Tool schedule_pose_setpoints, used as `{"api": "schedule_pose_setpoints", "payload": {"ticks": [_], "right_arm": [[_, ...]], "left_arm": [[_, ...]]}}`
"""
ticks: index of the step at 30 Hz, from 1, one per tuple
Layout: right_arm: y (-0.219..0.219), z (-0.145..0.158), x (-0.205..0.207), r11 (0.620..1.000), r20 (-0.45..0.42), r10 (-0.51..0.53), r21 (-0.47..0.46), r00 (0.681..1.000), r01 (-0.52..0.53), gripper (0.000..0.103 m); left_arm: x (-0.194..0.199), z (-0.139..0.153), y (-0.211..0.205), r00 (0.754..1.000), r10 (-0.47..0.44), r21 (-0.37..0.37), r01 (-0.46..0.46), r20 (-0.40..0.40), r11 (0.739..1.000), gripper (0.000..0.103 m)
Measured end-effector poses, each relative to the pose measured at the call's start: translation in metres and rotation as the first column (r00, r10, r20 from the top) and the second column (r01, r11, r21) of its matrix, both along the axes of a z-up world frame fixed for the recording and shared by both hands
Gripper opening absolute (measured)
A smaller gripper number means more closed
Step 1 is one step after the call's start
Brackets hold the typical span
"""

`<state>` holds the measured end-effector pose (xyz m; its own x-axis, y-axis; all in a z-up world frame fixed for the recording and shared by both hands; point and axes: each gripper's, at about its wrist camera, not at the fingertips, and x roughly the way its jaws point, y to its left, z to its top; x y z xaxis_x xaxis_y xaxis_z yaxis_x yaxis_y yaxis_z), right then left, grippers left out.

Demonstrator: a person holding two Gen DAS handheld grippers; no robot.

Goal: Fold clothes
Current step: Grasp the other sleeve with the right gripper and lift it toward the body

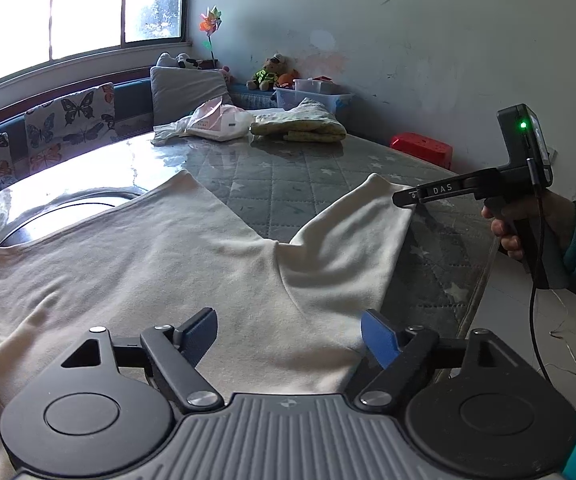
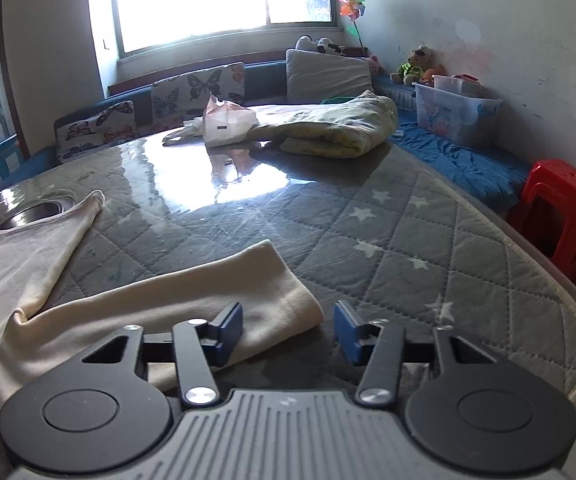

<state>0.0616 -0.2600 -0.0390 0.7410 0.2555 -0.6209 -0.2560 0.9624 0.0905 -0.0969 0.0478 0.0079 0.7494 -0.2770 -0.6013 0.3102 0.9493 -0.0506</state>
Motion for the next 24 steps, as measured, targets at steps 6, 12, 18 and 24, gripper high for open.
{"api": "schedule_pose_setpoints", "payload": {"ticks": [6, 12, 18, 24], "right_arm": [[-0.001, 0.0, 0.002, 0.997, -0.001, -0.009, 0.073, 1.0, 0.009, 0.01], [-0.005, 0.019, -0.008, 0.988, 0.052, 0.002, 0.156, 0.999, -0.01, 0.008], [0.005, 0.073, -0.029, 0.965, 0.159, 0.078, 0.235, 0.984, -0.115, 0.008], [0.038, 0.119, -0.05, 0.924, 0.237, 0.2, 0.277, 0.95, -0.264, 0.007]], "left_arm": [[0.0, -0.001, -0.004, 1.0, -0.006, 0.001, 0.006, 0.003, 1.0, 0.089], [0.0, -0.003, -0.007, 1.0, -0.012, 0.002, 0.012, 0.006, 1.0, 0.092], [-0.001, -0.004, -0.007, 1.0, -0.011, 0.001, 0.011, 0.009, 1.0, 0.093], [-0.012, 0.002, 0.017, 0.998, 0.048, -0.016, -0.047, 0.039, 0.999, 0.095]]}}
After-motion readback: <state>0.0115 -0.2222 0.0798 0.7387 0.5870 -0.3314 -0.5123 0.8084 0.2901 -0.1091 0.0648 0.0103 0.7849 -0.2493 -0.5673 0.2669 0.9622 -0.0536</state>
